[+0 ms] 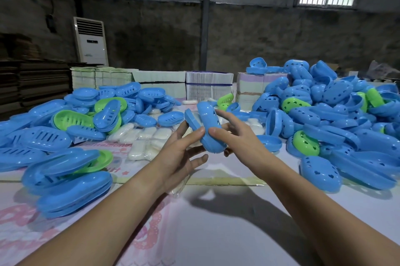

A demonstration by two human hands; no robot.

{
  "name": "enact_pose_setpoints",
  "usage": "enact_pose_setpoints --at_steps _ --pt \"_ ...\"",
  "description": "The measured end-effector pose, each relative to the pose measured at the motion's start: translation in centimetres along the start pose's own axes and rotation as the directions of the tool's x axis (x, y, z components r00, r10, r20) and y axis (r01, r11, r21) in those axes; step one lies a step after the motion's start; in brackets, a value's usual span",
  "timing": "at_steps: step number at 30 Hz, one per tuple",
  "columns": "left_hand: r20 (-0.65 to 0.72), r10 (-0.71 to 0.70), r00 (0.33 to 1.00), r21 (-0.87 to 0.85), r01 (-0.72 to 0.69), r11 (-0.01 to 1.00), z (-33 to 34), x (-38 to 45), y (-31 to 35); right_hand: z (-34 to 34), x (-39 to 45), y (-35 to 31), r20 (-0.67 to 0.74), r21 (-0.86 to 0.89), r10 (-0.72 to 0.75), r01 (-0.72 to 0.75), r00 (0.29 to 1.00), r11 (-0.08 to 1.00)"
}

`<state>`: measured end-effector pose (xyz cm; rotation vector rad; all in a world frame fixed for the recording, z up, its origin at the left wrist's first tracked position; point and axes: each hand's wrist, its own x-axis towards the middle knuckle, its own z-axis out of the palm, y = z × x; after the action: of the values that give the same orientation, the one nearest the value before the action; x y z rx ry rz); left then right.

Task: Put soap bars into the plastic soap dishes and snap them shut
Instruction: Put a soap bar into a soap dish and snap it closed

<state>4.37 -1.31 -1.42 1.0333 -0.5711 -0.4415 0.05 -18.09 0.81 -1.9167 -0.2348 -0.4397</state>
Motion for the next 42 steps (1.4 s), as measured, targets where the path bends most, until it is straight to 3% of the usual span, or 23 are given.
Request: enact_pose_setpoints --at_steps 10,33,42 --pt "0.006 0.015 1.0 -0.027 -0.015 1.0 -0.1 0.1 0.2 0.0 0.2 -0.1 -0.03 0.097 0.019 -0.016 0.999 0.995" --pt "0.119 0.078 0.99 -0.008 -0.078 0.997 -0.8 -0.1 0.5 -0.7 -0.4 -0.5 0.058 -0.022 -0.163 0.164 0.985 0.986" --pt "0.147 0.081 0.986 0.001 -0.082 0.997 -1.5 0.1 0.3 -0.1 -0.3 0.2 0.043 -0.052 -0.132 0.134 0.99 0.99"
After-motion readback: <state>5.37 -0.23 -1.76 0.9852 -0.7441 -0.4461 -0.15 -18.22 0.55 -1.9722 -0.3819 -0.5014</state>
